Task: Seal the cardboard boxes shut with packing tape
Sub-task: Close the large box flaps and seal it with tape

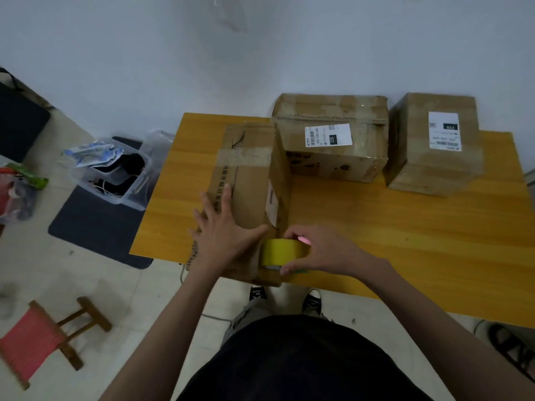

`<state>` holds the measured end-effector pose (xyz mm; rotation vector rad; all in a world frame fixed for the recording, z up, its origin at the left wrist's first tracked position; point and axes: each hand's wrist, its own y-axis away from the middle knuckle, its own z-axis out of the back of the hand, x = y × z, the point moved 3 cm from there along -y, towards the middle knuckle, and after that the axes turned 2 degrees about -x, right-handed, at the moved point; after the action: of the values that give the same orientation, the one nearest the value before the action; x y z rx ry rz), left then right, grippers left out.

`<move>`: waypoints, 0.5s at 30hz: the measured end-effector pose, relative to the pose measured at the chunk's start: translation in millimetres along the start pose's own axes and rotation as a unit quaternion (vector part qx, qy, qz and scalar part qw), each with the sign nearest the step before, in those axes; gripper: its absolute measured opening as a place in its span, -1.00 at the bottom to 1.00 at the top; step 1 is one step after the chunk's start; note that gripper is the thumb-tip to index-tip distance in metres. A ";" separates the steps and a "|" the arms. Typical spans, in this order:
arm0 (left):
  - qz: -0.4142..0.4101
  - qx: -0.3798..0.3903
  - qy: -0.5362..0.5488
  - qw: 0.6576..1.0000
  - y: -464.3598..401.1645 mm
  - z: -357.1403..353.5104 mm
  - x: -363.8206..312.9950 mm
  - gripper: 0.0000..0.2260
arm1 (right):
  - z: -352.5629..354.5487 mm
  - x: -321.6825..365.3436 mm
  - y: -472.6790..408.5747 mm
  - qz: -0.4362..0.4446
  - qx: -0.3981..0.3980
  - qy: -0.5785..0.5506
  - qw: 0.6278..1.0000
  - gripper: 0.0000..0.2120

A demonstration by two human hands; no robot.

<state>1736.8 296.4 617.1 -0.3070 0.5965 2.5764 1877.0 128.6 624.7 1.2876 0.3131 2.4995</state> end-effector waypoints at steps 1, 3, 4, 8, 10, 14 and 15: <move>0.008 -0.001 0.010 1.000 -4.0 4.4 9.1 0.09 | -4.2 1.6 -1.7 0.012 -0.005 -0.006 1.000 -0.42; 0.024 0.003 0.036 0.999 -13.3 14.0 31.7 0.09 | -15.2 6.2 -6.4 0.040 -0.014 0.004 0.999 -0.27; 0.029 0.008 0.053 0.998 -18.8 19.1 43.4 0.10 | -20.9 9.5 -9.7 0.051 -0.018 0.004 0.999 -0.22; 0.028 0.003 0.140 0.990 -36.2 36.1 78.4 0.09 | -40.1 31.0 -33.3 0.086 -0.048 -0.042 0.994 -0.39; 0.027 -0.014 0.191 0.981 -43.2 40.8 95.2 0.02 | -48.5 48.2 -51.4 0.115 -0.065 -0.047 0.990 -0.48; 0.032 0.000 0.309 0.951 -57.7 41.7 132.7 -0.07 | -65.6 74.0 -86.3 0.154 -0.072 -0.017 0.985 -0.48; 0.040 0.008 0.330 0.943 -60.1 40.1 142.2 -0.09 | -69.1 79.1 -93.2 0.161 -0.067 -0.012 0.985 -0.47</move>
<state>1639.6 419.1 586.4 -1.1876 0.8664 2.5127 1793.3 240.7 613.8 1.4071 -0.0780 2.7083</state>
